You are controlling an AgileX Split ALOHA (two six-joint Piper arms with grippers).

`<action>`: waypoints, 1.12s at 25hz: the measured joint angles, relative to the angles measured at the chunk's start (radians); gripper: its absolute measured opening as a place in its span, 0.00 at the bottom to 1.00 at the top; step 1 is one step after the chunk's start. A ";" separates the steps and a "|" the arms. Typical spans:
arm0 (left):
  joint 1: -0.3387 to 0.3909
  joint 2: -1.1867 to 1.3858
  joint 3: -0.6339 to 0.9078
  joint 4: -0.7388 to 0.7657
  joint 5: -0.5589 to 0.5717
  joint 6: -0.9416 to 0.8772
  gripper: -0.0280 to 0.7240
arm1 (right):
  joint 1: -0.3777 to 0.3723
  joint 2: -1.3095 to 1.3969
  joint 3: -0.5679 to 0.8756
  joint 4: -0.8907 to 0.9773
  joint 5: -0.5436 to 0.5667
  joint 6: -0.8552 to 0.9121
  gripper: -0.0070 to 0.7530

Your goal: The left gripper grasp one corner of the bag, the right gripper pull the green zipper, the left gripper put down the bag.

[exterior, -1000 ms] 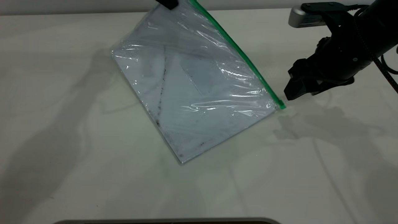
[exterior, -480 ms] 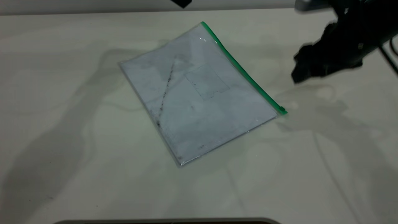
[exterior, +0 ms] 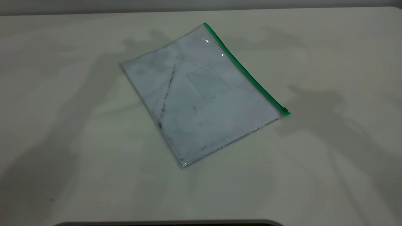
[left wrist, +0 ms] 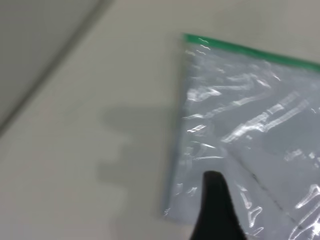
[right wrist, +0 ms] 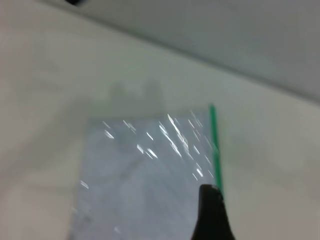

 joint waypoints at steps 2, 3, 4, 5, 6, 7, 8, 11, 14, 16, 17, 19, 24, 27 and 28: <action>0.000 -0.047 -0.002 0.069 0.000 -0.057 0.80 | -0.007 -0.089 0.000 -0.050 0.063 0.055 0.77; 0.000 -0.071 -0.003 0.106 0.000 -0.084 0.80 | -0.011 -0.137 0.000 -0.079 0.094 0.091 0.77; 0.000 -0.092 -0.005 0.137 0.000 -0.111 0.80 | -0.020 -0.184 0.000 -0.119 0.136 0.150 0.77; 0.000 -0.116 -0.005 0.174 0.000 -0.151 0.80 | -0.032 -0.223 0.000 -0.164 0.179 0.195 0.77; 0.000 -0.142 -0.005 0.209 0.000 -0.200 0.80 | -0.045 -0.268 0.000 -0.202 0.221 0.249 0.77; 0.000 -0.169 -0.005 0.236 0.000 -0.244 0.80 | -0.056 -0.312 0.000 -0.247 0.252 0.302 0.77; 0.000 -0.193 -0.005 0.267 0.000 -0.293 0.80 | -0.068 -0.349 0.000 -0.292 0.287 0.351 0.77; 0.000 -0.285 -0.005 0.321 0.000 -0.385 0.80 | -0.086 -0.478 0.000 -0.403 0.372 0.464 0.77; 0.000 -0.383 -0.005 0.318 0.000 -0.449 0.80 | -0.086 -0.600 0.002 -0.482 0.481 0.543 0.77; 0.000 -0.453 -0.005 0.298 0.000 -0.474 0.80 | -0.087 -0.679 0.002 -0.521 0.543 0.579 0.77; 0.000 -0.494 0.001 0.284 0.000 -0.482 0.80 | -0.087 -0.720 0.002 -0.537 0.571 0.598 0.77; 0.000 -0.582 0.045 0.262 0.000 -0.486 0.80 | -0.087 -0.792 0.002 -0.584 0.609 0.642 0.77; 0.000 -0.847 0.316 0.254 0.000 -0.490 0.80 | -0.087 -0.924 0.014 -0.679 0.693 0.770 0.77; 0.000 -1.005 0.522 0.271 0.001 -0.493 0.80 | -0.087 -0.966 0.019 -0.727 0.750 0.812 0.77; 0.000 -1.060 0.592 0.285 0.001 -0.500 0.80 | -0.087 -0.977 0.019 -0.738 0.770 0.820 0.77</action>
